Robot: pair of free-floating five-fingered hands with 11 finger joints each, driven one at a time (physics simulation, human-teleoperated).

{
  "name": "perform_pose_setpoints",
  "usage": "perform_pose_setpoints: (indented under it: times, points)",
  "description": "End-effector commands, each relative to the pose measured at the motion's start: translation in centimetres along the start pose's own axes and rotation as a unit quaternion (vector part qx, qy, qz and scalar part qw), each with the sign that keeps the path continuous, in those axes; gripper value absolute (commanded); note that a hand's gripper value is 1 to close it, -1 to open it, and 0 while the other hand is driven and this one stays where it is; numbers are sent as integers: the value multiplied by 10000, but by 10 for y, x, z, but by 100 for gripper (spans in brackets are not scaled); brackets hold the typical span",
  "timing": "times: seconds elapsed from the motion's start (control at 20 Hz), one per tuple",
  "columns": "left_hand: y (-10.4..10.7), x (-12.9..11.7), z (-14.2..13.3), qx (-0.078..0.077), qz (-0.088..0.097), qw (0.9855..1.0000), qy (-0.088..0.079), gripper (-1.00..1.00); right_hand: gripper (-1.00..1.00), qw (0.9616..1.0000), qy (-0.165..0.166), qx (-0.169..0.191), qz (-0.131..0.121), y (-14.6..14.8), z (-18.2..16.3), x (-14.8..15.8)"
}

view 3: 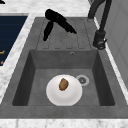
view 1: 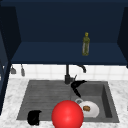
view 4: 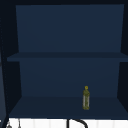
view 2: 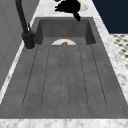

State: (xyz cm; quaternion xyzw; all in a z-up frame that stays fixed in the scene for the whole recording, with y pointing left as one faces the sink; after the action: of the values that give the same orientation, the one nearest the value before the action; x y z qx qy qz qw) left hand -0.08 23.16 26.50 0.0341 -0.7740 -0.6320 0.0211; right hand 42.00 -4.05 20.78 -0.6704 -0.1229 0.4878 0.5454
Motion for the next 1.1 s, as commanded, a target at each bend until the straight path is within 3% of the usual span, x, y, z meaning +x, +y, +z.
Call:
perform_pose_setpoints:
  times: [0.0, 0.3, 0.4, 0.75, 1.05]
  points:
    - [0, 0, 0, 0, 0, 10000, 0, 0, -100, 9973, 81, -226, -695, 7, 11, -4]
    - [0, 0, 0, 0, 0, 10000, 0, 0, -100, 9953, 98, -558, -782, 31, 35, -13]
    - [0, 0, 0, 0, 0, 10000, 0, 0, -100, 9947, -44, -667, -780, 36, 38, -18]
    - [0, 0, 0, 0, 0, 10000, 0, 0, -100, 9889, -97, -986, -1103, 63, 50, -22]
    - [0, 0, 0, 0, 0, 10000, 0, 0, -100, 9840, -208, -1051, -1422, 79, 43, -29]
